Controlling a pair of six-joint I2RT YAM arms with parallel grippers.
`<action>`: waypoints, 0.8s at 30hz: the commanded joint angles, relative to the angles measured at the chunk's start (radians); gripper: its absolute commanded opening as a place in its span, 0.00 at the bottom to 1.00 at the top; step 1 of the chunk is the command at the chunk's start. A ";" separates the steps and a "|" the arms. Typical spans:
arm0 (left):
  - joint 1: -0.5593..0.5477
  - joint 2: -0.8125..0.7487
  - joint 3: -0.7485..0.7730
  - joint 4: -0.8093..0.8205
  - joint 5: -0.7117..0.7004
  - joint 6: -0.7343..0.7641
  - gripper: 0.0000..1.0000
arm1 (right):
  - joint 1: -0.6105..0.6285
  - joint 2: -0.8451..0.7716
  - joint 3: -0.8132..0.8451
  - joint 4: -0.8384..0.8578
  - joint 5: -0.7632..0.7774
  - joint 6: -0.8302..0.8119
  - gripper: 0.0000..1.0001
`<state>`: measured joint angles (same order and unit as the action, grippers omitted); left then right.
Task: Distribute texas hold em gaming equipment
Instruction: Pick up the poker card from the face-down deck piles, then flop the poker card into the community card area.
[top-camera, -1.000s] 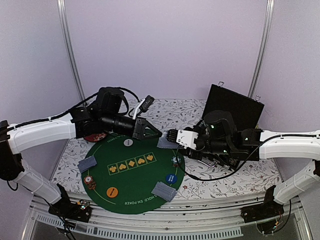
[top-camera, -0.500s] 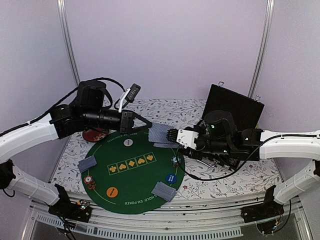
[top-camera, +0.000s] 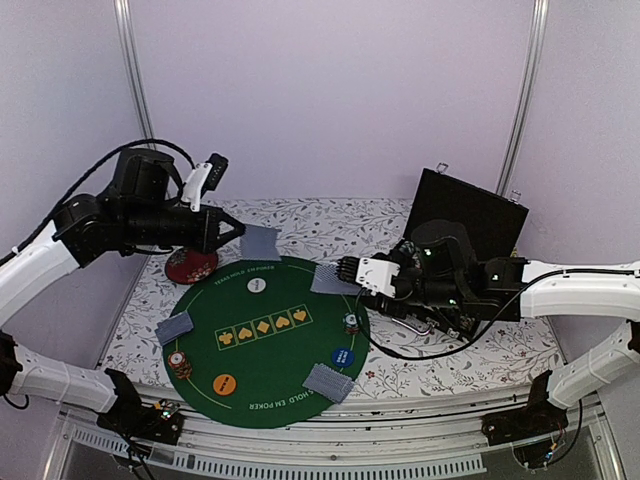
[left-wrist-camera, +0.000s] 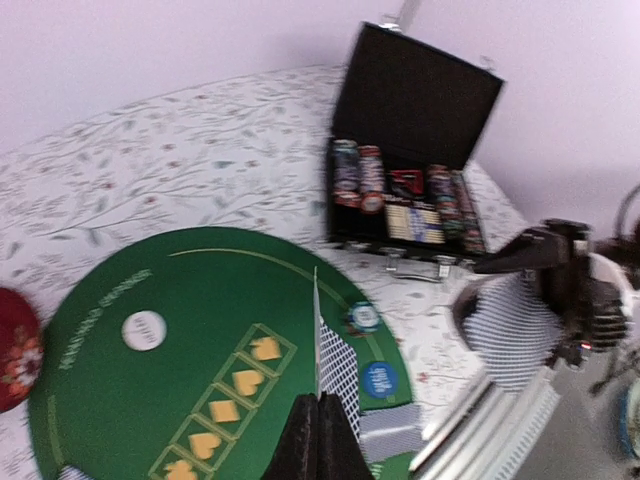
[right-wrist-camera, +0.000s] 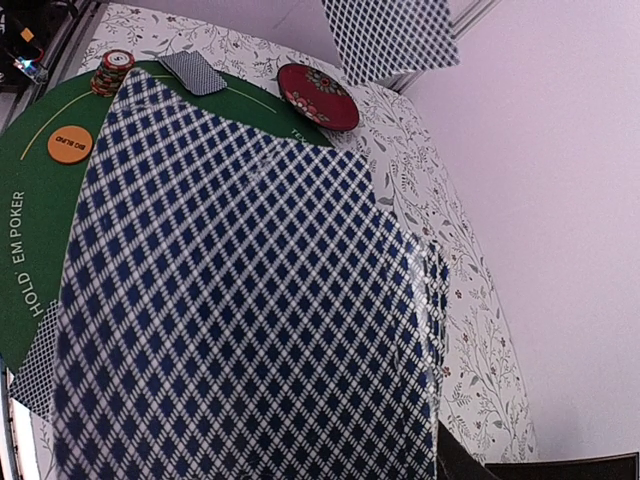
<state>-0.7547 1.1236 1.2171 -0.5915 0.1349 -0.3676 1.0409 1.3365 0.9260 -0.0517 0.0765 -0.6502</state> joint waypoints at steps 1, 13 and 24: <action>0.043 0.012 0.030 -0.276 -0.396 0.106 0.00 | -0.004 -0.053 -0.004 0.016 -0.005 0.011 0.45; -0.001 0.275 -0.142 -0.233 -0.690 0.313 0.00 | -0.004 -0.082 -0.005 -0.001 -0.007 0.009 0.45; -0.171 0.470 -0.307 -0.166 -0.726 0.485 0.00 | -0.002 -0.091 -0.003 -0.002 -0.011 0.011 0.46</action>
<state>-0.8726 1.5520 0.9436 -0.7841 -0.6033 0.0437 1.0405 1.2800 0.9260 -0.0593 0.0723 -0.6502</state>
